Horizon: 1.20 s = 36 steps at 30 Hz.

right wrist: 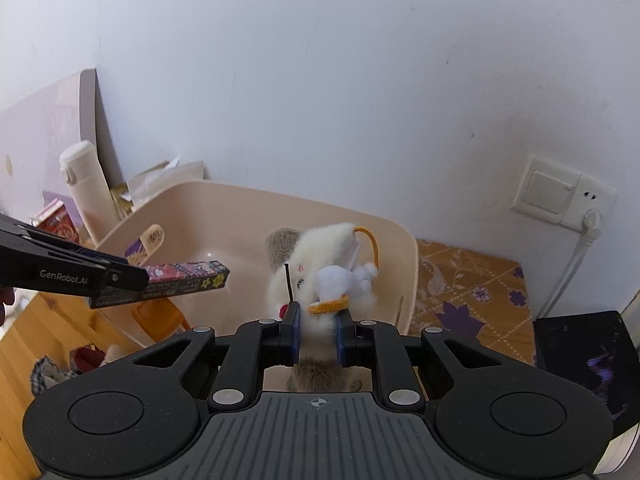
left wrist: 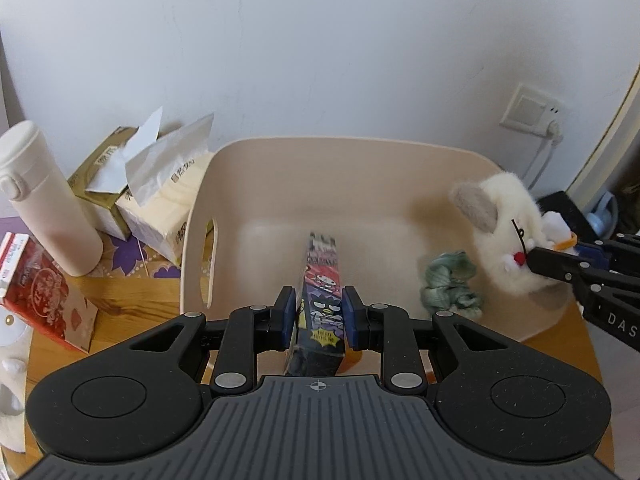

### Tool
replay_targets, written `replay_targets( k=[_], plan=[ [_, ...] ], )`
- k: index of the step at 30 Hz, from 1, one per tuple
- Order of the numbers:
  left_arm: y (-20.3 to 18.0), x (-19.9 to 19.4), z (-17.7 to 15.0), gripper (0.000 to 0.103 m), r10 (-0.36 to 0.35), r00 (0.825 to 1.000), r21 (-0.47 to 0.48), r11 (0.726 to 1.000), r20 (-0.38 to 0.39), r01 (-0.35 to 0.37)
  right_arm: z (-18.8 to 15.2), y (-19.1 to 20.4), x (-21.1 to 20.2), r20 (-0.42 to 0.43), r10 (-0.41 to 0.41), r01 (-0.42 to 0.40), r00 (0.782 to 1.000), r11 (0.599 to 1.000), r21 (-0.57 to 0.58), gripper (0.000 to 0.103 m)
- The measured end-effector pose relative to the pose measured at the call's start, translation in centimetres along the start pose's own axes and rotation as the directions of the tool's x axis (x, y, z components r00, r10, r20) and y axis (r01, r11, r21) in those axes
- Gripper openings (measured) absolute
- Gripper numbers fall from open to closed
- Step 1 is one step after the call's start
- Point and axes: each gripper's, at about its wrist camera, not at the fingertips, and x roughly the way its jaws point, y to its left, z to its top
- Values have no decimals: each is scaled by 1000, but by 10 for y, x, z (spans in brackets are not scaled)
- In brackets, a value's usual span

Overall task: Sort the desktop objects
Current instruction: 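Carry candy box with left tool while right tool carries plush to bin, then open both tools to release candy box and plush into bin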

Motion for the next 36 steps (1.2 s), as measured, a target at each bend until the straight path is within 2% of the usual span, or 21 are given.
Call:
replay_targets(
  k=[2, 6, 7, 9, 10, 12, 14, 16, 19, 20, 25, 28, 34, 36],
  plan=[
    [1, 5, 2, 25, -8, 1000, 11, 1000, -10, 8, -2, 0, 7, -17, 3, -3, 1000, 1000, 1, 16],
    [3, 18, 5, 25, -5, 996, 0, 1000, -83, 5, -6, -2, 16, -47, 5, -5, 999, 1000, 12, 18],
    [4, 19, 4, 25, -8, 996, 0, 1000, -90, 8, -7, -3, 17, -52, 7, -6, 999, 1000, 15, 21],
    [5, 19, 2, 25, -8, 995, 0, 1000, -95, 8, -8, -4, 17, -59, 5, -4, 998, 1000, 20, 36],
    [6, 19, 1, 28, -13, 995, 2, 1000, -100, 13, -9, -5, 16, -59, 0, 1, 998, 1000, 22, 42],
    [7, 19, 0, 36, -18, 994, 3, 1000, -110, 18, -10, -6, 15, -57, -8, 10, 998, 1000, 29, 43],
    [10, 16, -1, 46, -16, 994, 1, 1000, -111, 16, -11, -5, 13, -59, -13, 15, 998, 999, 35, 52],
    [12, 12, -2, 63, -27, 994, -7, 1000, -110, 26, -13, -4, 10, -57, -18, 21, 998, 999, 43, 61],
    [15, 2, -2, 72, -43, 994, -20, 999, -102, 41, -15, -2, 5, -57, -22, 25, 998, 998, 54, 70],
    [17, -1, -2, 73, -45, 994, -20, 999, -99, 43, -16, -2, 3, -57, -26, 29, 998, 998, 59, 76],
    [19, -22, -6, 79, -76, 995, -10, 997, -72, 75, -23, 3, -11, -51, -46, 50, 998, 995, 90, 91],
    [20, -33, -10, 83, -87, 994, -2, 996, -73, 87, -29, 8, -20, -47, -69, 73, 997, 992, 98, 94],
    [27, -54, -25, 83, -104, 992, 12, 994, -77, 105, -43, 15, -37, -53, -99, 105, 994, 987, 122, 95],
    [31, -59, -29, 83, -103, 992, 17, 994, -78, 104, -48, 18, -43, -57, -107, 113, 993, 986, 122, 98]
  ],
)
